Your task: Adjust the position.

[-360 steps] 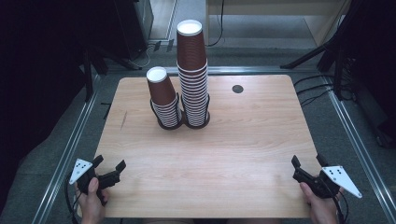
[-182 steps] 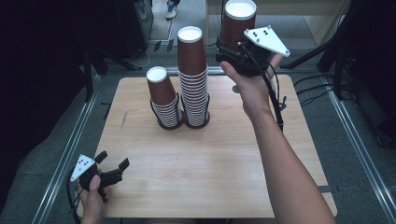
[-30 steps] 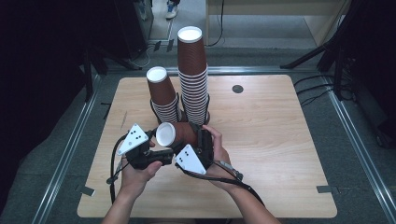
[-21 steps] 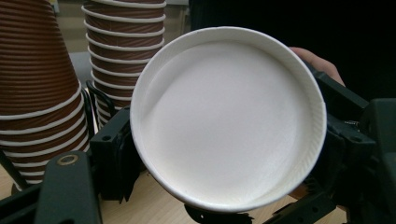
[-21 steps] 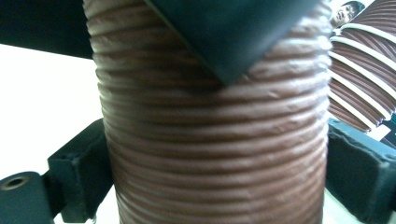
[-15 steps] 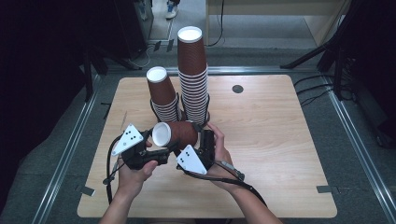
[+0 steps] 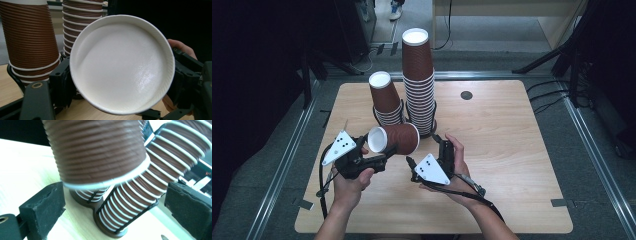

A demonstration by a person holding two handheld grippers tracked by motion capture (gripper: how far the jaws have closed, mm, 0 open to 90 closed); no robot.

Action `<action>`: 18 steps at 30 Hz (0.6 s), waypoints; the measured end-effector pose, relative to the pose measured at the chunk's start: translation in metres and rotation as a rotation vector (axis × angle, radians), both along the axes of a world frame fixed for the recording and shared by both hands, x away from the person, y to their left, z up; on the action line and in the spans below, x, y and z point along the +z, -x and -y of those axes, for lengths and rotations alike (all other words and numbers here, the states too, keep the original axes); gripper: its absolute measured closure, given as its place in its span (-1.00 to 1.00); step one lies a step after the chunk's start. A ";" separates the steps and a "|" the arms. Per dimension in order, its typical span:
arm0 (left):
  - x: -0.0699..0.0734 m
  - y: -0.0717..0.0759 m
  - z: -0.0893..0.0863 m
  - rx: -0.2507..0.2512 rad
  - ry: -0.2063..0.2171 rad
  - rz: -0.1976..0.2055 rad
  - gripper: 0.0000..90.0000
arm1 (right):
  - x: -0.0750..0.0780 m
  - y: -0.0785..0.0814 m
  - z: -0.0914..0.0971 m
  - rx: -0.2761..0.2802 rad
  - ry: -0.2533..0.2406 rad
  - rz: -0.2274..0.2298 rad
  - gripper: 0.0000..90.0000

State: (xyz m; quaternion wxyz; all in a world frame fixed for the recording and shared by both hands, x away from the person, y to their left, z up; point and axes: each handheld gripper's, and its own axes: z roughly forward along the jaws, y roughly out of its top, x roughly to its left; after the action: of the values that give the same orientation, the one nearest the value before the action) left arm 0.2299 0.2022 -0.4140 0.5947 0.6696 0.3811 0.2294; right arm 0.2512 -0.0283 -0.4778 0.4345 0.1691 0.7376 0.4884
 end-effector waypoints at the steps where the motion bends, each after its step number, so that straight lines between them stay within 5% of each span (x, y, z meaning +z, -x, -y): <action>1: 0.000 0.000 0.000 -0.001 0.002 0.001 -0.50 | 0.001 0.000 0.002 -0.002 -0.018 -0.011 -0.90; 6: -0.001 -0.001 0.002 -0.002 -0.004 0.000 -0.50 | 0.005 0.003 0.012 0.014 -0.129 -0.096 -0.88; 10: -0.001 -0.001 0.002 0.000 -0.008 0.002 -0.50 | 0.009 0.003 0.019 0.046 -0.290 -0.242 -0.79; 11: -0.001 -0.001 0.002 0.000 -0.008 0.002 -0.50 | 0.009 0.003 0.019 0.046 -0.290 -0.242 -0.79; 12: -0.001 0.000 0.002 0.001 -0.006 0.004 -0.50 | 0.011 0.002 0.022 0.051 -0.370 -0.323 -0.78; 13: -0.001 0.000 0.002 0.001 -0.006 0.004 -0.50 | 0.011 0.002 0.022 0.051 -0.370 -0.323 -0.78; 14: 0.000 0.000 0.001 0.004 -0.006 0.007 -0.50 | 0.012 0.000 0.025 0.050 -0.441 -0.400 -0.75; 17: -0.001 0.000 0.000 0.007 -0.006 0.005 -0.50 | 0.014 0.001 0.025 0.045 -0.485 -0.454 -0.72; 18: -0.001 0.000 -0.001 0.009 -0.007 0.003 -0.50 | 0.015 0.002 0.027 0.054 -0.530 -0.506 -0.71</action>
State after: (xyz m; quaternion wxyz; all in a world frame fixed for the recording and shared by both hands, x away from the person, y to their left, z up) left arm 0.2302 0.2030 -0.4152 0.5920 0.6697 0.3823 0.2343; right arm 0.2491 -0.0548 -0.4633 0.1664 0.3717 0.6739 0.6165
